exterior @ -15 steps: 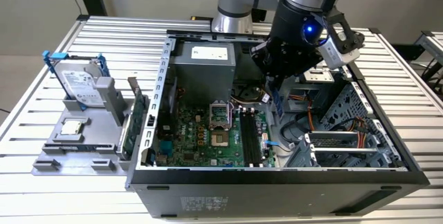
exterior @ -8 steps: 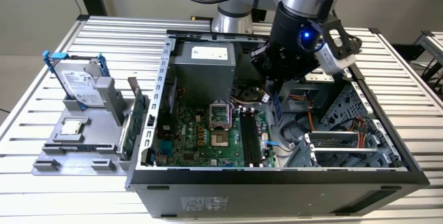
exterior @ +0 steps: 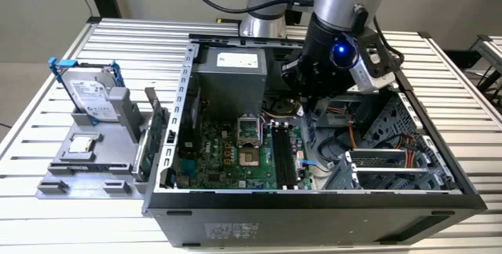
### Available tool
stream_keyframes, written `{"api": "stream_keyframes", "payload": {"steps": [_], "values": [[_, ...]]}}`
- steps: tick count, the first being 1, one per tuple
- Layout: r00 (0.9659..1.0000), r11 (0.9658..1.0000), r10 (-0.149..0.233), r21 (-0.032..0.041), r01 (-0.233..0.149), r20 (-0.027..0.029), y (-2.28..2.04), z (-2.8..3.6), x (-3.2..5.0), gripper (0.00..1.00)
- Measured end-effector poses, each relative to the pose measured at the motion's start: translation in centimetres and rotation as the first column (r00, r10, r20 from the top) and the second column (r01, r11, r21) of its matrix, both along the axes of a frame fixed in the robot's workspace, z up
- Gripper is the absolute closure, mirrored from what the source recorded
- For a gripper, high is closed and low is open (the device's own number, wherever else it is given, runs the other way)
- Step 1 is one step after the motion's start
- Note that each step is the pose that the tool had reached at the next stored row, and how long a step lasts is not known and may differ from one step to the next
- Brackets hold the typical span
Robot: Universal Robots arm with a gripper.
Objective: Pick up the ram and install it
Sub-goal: 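Insert the ram into the slot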
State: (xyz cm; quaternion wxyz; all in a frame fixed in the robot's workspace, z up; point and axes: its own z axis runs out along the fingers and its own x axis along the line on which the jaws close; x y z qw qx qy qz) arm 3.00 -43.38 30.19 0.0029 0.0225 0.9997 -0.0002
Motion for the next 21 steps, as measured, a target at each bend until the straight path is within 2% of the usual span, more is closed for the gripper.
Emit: {"api": "stream_keyframes", "payload": {"steps": [4,6,8,14,18,21], "values": [[0.9994,0.9994,-0.035,-0.0001,0.035,0.0004,0.00,-0.73,-0.05,1.00],[0.9994,0.9994,-0.035,0.0002,0.035,0.0057,0.00,-1.09,-0.33,1.00],[0.9993,0.9994,-0.035,0.0002,0.035,0.0082,0.00,-1.46,-0.51,1.00],[0.9990,0.9994,-0.034,-0.0021,0.034,0.0307,-0.01,-2.09,-0.52,1.00],[0.9989,0.9994,-0.034,-0.0023,0.034,0.0334,-0.25,-2.91,-0.54,1.00],[0.9989,0.9994,-0.034,-0.0025,0.034,0.0329,-0.26,-2.93,-0.52,1.00]]}}
